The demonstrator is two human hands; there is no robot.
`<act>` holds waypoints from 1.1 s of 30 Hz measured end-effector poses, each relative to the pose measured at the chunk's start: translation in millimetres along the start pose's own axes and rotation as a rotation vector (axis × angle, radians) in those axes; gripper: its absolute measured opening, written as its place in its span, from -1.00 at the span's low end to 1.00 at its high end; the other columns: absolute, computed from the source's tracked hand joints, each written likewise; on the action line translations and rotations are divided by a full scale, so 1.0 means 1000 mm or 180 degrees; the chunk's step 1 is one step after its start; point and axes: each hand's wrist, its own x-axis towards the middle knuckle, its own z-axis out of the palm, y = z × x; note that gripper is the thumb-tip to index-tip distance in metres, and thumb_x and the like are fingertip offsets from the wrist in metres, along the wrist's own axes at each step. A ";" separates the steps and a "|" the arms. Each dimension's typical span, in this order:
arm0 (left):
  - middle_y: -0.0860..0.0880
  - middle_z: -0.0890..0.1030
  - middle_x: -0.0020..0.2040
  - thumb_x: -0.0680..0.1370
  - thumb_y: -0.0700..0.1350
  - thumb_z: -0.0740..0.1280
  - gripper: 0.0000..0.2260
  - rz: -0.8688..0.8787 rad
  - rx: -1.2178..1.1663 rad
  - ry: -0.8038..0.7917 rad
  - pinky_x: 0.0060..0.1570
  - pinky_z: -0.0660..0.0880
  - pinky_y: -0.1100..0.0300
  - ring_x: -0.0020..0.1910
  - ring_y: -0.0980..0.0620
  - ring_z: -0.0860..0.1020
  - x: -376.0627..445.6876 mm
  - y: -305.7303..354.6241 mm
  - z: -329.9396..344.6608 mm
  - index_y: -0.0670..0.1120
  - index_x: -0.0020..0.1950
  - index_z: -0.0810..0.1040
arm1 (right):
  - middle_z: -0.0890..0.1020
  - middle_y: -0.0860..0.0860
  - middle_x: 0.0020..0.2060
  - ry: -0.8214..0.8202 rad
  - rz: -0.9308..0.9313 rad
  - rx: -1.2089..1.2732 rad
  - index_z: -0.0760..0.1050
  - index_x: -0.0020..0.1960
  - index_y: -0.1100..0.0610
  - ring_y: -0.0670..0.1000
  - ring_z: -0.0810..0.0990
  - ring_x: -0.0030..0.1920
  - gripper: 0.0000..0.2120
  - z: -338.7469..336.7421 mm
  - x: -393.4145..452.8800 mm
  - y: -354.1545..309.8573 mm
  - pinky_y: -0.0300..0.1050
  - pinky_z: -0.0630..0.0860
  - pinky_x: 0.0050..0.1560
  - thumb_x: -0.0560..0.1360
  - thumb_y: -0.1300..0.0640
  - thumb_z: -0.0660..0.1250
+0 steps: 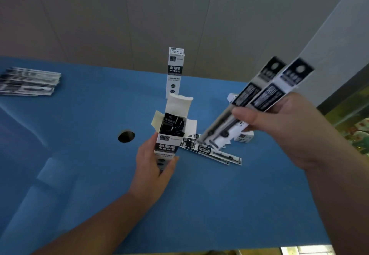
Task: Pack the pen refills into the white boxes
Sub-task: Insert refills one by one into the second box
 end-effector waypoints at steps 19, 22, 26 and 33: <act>-0.21 0.51 0.23 0.58 -0.10 0.46 -0.52 -0.0168 0.0074 -0.0333 0.17 0.52 -0.40 0.24 -0.35 0.51 0.002 0.005 -0.003 -0.21 0.44 0.42 | 0.71 -0.04 -0.32 -0.0116 0.0072 -0.1916 0.67 -0.07 0.04 -0.09 0.64 -0.37 -0.82 0.066 0.036 -0.016 -0.08 0.62 -0.31 0.46 -0.07 0.47; -0.08 0.44 0.36 0.60 0.04 0.42 -0.42 -0.0023 0.0329 -0.0252 0.38 0.47 -0.18 0.40 -0.09 0.40 -0.003 0.010 -0.003 -0.15 0.55 0.37 | 0.73 -0.09 -0.20 -0.0399 0.0227 -0.2074 0.67 -0.02 -0.02 -0.21 0.64 -0.21 -0.86 0.075 0.034 0.000 -0.20 0.58 -0.19 0.45 -0.02 0.48; -0.04 0.43 0.38 0.56 0.20 0.32 -0.36 -0.0073 0.0358 -0.0240 0.38 0.47 -0.16 0.41 -0.06 0.39 -0.002 0.012 -0.004 -0.13 0.54 0.39 | 0.71 -0.27 -0.20 -0.0550 0.0134 -0.1704 0.64 -0.02 -0.16 -0.29 0.65 -0.20 -0.87 0.070 0.029 -0.006 -0.22 0.58 -0.17 0.44 -0.07 0.50; -0.04 0.41 0.39 0.57 0.21 0.32 -0.33 -0.0039 0.0435 -0.0224 0.39 0.45 -0.23 0.44 -0.09 0.37 -0.003 0.009 -0.004 -0.15 0.56 0.36 | 0.62 -0.14 -0.30 -0.0780 -0.0359 -0.2889 0.65 -0.08 -0.06 -0.17 0.56 -0.23 -0.93 0.064 0.030 -0.036 -0.20 0.38 -0.33 0.52 -0.03 0.41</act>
